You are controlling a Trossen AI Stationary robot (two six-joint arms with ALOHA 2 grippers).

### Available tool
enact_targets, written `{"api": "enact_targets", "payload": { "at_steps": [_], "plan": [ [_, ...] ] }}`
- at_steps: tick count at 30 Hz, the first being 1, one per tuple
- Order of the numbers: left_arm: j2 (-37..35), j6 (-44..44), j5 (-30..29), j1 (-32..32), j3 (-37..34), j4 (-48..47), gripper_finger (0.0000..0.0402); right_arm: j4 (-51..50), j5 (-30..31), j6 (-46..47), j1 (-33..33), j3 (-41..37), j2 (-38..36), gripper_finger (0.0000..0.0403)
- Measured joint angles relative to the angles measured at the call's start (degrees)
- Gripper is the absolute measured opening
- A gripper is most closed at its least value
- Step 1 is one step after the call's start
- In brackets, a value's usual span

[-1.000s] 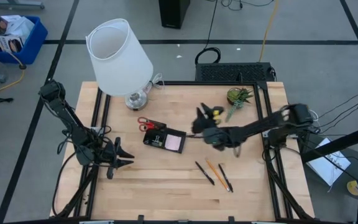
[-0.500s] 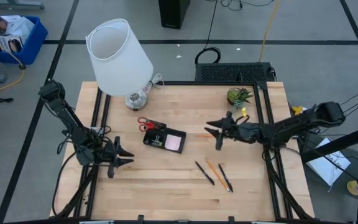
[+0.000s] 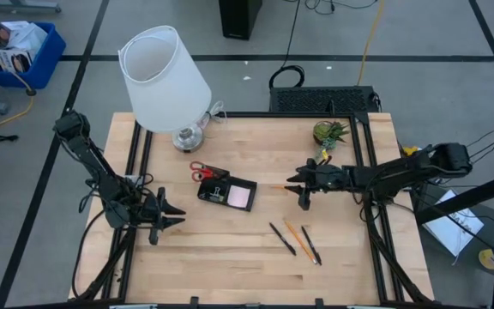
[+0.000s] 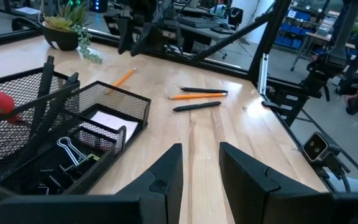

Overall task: Pick and place office supplies into organizer
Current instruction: Put the top orange pencil into the black desk organizer

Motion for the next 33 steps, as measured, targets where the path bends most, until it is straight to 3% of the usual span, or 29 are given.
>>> {"api": "enact_targets", "payload": {
  "at_steps": [12,33],
  "plan": [
    [0.01,0.37,-0.04,0.00,0.00,0.02,0.0108,-3.19,-1.73,-5.64,-1.30,7.31,13.03,0.0197],
    [0.01,-0.11,0.07,0.00,0.00,-0.32,0.0108,2.68,-7.18,-8.98,-7.41,11.18,27.53,0.0162]
  ]
}}
